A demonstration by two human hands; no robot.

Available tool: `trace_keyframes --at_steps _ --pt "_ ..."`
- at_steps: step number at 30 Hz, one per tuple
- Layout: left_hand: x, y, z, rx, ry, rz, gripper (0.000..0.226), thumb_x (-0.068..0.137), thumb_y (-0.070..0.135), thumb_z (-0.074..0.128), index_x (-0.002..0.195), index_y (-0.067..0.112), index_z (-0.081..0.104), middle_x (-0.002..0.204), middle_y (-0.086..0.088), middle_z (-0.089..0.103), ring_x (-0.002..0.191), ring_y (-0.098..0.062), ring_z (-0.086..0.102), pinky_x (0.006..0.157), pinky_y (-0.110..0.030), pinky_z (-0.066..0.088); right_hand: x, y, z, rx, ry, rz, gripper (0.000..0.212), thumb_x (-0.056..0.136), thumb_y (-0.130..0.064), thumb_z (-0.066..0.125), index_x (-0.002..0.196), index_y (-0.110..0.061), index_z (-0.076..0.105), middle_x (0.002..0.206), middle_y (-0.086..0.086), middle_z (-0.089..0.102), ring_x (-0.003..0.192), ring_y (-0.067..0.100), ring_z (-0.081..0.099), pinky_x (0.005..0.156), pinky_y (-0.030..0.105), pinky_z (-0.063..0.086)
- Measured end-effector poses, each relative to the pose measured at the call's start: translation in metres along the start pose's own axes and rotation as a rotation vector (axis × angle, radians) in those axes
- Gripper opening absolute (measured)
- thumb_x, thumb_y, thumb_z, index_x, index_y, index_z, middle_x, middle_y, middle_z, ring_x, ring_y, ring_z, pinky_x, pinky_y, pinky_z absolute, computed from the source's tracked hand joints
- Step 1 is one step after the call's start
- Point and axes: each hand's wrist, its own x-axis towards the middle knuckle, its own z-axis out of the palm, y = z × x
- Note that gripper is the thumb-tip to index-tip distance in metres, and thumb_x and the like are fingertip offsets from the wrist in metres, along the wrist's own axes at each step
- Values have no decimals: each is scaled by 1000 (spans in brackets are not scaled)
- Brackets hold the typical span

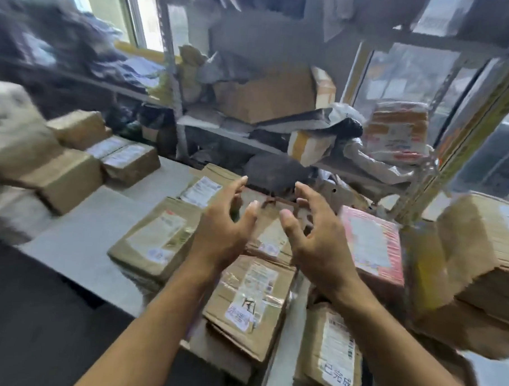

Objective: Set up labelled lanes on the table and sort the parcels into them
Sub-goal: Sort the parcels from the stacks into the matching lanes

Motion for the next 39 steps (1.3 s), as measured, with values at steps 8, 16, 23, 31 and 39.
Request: trace_keyframes --at_steps 8,16,23,31,39 --pt "27 -62 -113 30 133 -91 46 96 39 57 140 31 49 128 14 55 115 -2 52 92 -24 44 41 -57 127 82 -129 -72 59 95 -47 54 148 -25 42 146 -4 52 128 7 49 100 22 38" --pt "72 -125 -193 133 196 -155 43 99 36 55 141 33 49 142 6 55 126 -8 52 99 -35 48 100 -85 238 127 -182 -95 56 98 -46 56 149 -28 40 146 -6 51 117 -5 44 86 10 33" --pt "144 -189 -258 164 195 -221 40 98 34 56 137 32 53 130 11 59 116 2 54 93 -26 47 167 -92 338 184 -205 -15 54 96 -50 54 146 -33 40 141 -10 52 109 -6 47 84 13 38" --pt "186 -240 -323 163 233 -293 36 97 32 57 133 34 54 125 17 60 119 1 54 89 -19 42 209 -116 417 172 -323 -15 55 93 -56 52 144 -36 41 139 -14 54 107 -8 50 79 5 32" --pt "225 -288 -363 108 187 -294 32 97 27 58 125 41 54 111 36 55 115 10 53 94 -25 44 244 -125 469 144 -387 38 54 96 -48 56 145 -31 43 142 -9 55 114 2 56 87 17 42"
